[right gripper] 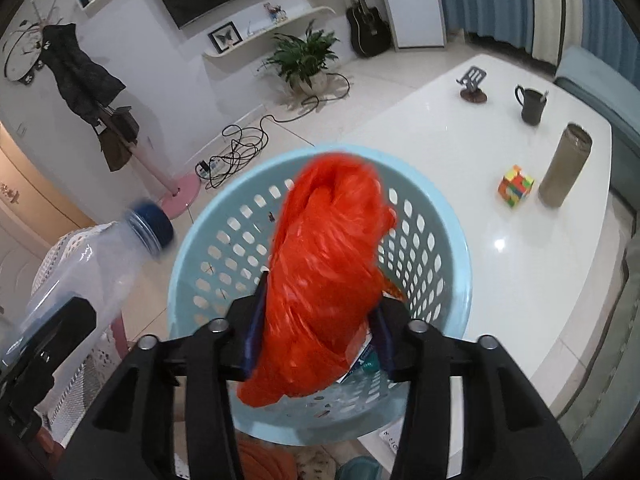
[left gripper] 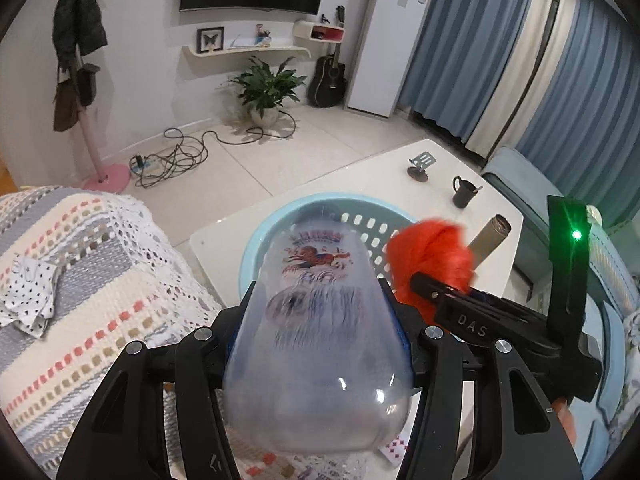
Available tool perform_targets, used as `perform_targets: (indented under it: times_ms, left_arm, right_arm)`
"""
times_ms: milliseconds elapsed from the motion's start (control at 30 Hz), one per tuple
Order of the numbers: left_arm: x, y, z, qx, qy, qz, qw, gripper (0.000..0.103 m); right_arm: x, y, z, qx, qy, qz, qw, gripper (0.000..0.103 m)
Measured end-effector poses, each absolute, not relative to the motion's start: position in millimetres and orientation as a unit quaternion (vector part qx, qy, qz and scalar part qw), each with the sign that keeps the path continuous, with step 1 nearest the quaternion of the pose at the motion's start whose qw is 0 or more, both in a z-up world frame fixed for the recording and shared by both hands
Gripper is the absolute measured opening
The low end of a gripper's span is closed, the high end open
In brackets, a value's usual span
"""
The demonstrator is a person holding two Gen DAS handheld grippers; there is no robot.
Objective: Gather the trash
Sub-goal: 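Carry both items over the blue basket and open both tools to drop them, then move both tools back over the trash pile on the bed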
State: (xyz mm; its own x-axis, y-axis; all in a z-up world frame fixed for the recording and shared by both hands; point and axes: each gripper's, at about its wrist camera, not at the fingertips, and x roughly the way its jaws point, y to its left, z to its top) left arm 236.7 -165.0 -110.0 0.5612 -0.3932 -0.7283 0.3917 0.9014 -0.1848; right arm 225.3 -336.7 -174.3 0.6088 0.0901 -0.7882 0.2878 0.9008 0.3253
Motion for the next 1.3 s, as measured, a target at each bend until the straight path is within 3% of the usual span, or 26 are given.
perform_targets:
  times_ms: [67, 667, 1033, 1300]
  left_arm:
    - [232.7, -164.0, -107.8, 0.0, 0.408, -0.225, 0.885, 0.062]
    - [194.9, -115.8, -75.7, -0.039, 0.377, -0.21, 0.902, 0.064]
    - [152.8, -42.1, -39.1, -0.079, 0.331, -0.158, 0.927, 0.072]
    - [130.9, 34.3, -40.6, -0.103, 0.334, -0.054, 0.935, 0.076]
  right_arm:
    - [224.4, -338.7, -176.6, 0.224, 0.439, -0.054, 0.869, 0.055]
    - [209.1, -300.9, -137.3, 0.2, 0.42, -0.007, 0.885, 0.055]
    - [196.0, -232.4, -98.4, 0.146, 0.393, 0.058, 0.906, 0.055]
    - [192.0, -165.5, -85.0, 0.085, 0.388, 0.11, 0.911, 0.055]
